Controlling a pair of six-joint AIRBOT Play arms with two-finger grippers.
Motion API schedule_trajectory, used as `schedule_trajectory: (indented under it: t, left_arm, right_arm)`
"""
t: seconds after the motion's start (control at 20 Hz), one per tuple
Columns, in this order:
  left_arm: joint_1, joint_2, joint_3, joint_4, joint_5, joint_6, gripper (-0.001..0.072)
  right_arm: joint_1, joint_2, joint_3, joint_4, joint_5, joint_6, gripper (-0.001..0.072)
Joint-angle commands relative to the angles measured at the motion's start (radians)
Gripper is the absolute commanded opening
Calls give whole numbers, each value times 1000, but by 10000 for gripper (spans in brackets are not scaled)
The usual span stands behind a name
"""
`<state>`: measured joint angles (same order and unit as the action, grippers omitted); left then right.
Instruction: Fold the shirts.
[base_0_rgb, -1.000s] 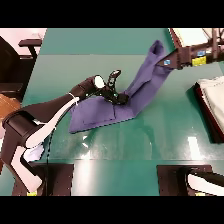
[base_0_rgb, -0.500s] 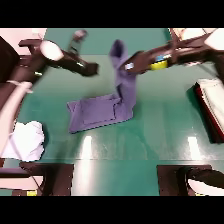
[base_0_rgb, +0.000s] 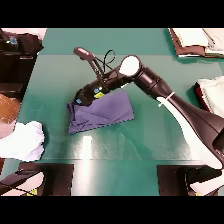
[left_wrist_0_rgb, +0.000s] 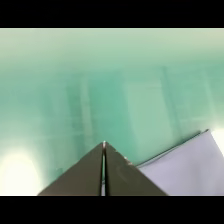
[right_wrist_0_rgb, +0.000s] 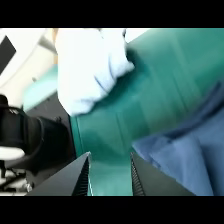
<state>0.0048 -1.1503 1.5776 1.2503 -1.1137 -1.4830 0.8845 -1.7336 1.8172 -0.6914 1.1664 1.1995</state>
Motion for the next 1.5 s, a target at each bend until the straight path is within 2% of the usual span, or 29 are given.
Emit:
schedule_trajectory:
  t: [0.0, 0.2, 0.25, 0.3, 0.35, 0.55, 0.75, 0.8, 0.95, 1.0, 1.05, 1.15, 1.2, 1.35, 1.45]
  left_arm:
    - [19, 21, 2, 14, -53, 25, 23]
    - [18, 21, 1, 2, -84, 26, 23]
    - [14, 21, 0, -1, -84, 26, 23]
    - [13, 20, 0, -6, -83, 26, 23]
    - [13, 20, 0, -12, -80, 26, 23]
    - [13, 20, 0, -27, -72, 41, 23]
    - [13, 20, 0, -48, -73, 44, 23]
    - [13, 20, 0, -54, -73, 44, 23]
    - [13, 20, 0, -58, -73, 45, 23]
    - [13, 20, 0, -59, -74, 45, 22]
    - [13, 20, 0, -68, -76, 49, 22]
    - [13, 20, 0, -98, -75, 55, 22]
    - [2, 20, 0, -100, -73, 58, 22]
    - [-78, 20, 0, -99, -71, 68, 22]
    - [-142, 20, 0, -99, -71, 71, 22]
  right_arm:
    - [-91, 21, -79, -119, 82, 62, 289]
    - [-307, 187, -369, -277, 21, 170, 291]
    - [-359, 215, -438, -290, 1, 185, 339]
    - [-414, 234, -501, -281, -23, 189, 540]
    - [-459, 238, -550, -259, -28, 190, 657]
    - [-546, 186, -649, -156, -68, 191, 629]
    - [-513, 48, -599, -56, -66, 187, 616]
    - [-494, 15, -572, -33, -64, 186, 577]
    - [-414, -82, -465, -7, -48, 186, 545]
    - [-386, -110, -428, -7, -39, 186, 463]
    - [-359, -133, -394, -7, -39, 183, 349]
    - [-320, -159, -336, -8, -39, 154, 73]
    - [-312, -162, -310, -11, -37, 153, 21]
    - [-344, -138, -231, -44, -24, 154, 16]
    - [-412, -79, -194, -131, -14, 185, 15]
